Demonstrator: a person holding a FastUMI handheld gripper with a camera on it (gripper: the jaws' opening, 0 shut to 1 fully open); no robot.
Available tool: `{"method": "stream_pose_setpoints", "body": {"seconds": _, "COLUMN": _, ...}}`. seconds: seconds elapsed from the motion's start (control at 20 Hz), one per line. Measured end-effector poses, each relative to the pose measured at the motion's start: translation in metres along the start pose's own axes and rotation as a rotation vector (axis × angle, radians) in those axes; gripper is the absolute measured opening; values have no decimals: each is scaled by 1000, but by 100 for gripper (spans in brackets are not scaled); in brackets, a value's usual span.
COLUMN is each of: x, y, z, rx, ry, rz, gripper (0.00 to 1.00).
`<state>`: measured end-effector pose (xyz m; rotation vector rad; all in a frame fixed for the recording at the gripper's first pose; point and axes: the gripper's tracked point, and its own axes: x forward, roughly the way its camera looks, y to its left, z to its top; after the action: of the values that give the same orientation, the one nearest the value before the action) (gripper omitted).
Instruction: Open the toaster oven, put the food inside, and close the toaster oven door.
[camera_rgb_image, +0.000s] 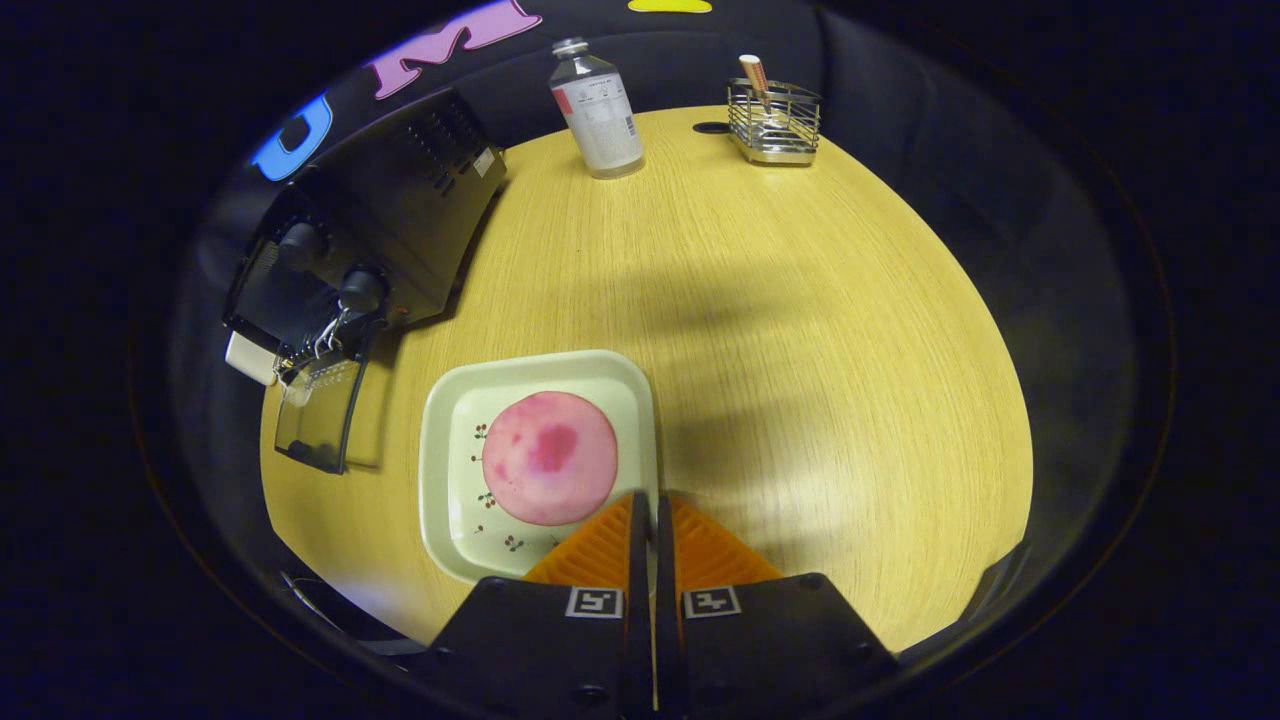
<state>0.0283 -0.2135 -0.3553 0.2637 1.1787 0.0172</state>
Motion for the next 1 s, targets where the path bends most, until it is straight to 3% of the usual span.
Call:
{"method": "stream_pose_setpoints", "body": {"seconds": 0.3, "x": 0, "y": 13, "z": -7, "rx": 139, "ry": 19, "rz": 92, "gripper": 6}}
{"method": "stream_pose_setpoints", "body": {"seconds": 0.45, "x": -3, "y": 18, "z": -9, "rx": 149, "ry": 17, "rz": 117, "gripper": 6}}
{"method": "stream_pose_setpoints", "body": {"seconds": 1.0, "x": -55, "y": 44, "z": -3, "rx": 305, "ry": -37, "rz": 195, "gripper": 6}}
